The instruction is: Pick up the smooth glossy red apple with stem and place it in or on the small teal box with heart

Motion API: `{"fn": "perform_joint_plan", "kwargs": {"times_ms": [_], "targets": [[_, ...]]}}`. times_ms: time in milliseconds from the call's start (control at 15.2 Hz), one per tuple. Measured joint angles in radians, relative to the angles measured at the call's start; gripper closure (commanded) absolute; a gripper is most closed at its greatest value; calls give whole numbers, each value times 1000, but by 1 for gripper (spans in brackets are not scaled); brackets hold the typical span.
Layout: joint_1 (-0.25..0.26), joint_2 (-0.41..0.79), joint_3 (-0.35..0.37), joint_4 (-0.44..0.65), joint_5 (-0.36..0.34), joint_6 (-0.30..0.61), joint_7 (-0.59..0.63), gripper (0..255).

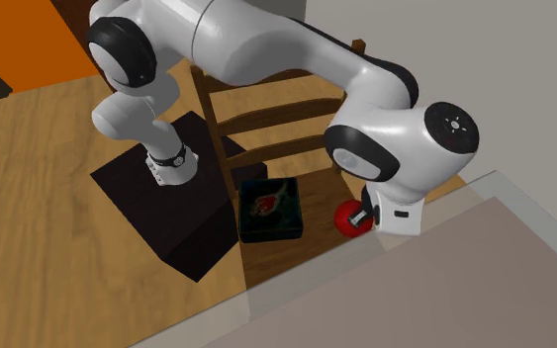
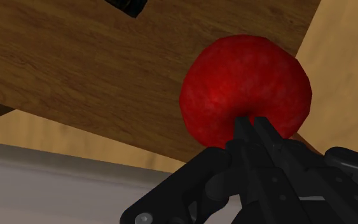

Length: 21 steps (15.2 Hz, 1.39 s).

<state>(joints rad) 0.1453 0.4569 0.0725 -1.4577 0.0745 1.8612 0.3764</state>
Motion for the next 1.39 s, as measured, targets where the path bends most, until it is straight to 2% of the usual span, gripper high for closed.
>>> {"fn": "perform_joint_plan", "kwargs": {"times_ms": [990, 1386], "targets": [[0, -7, 1, 191, -3, -197, 16, 255], [-18, -239, -2, -87, 14, -153, -6, 255]]}}
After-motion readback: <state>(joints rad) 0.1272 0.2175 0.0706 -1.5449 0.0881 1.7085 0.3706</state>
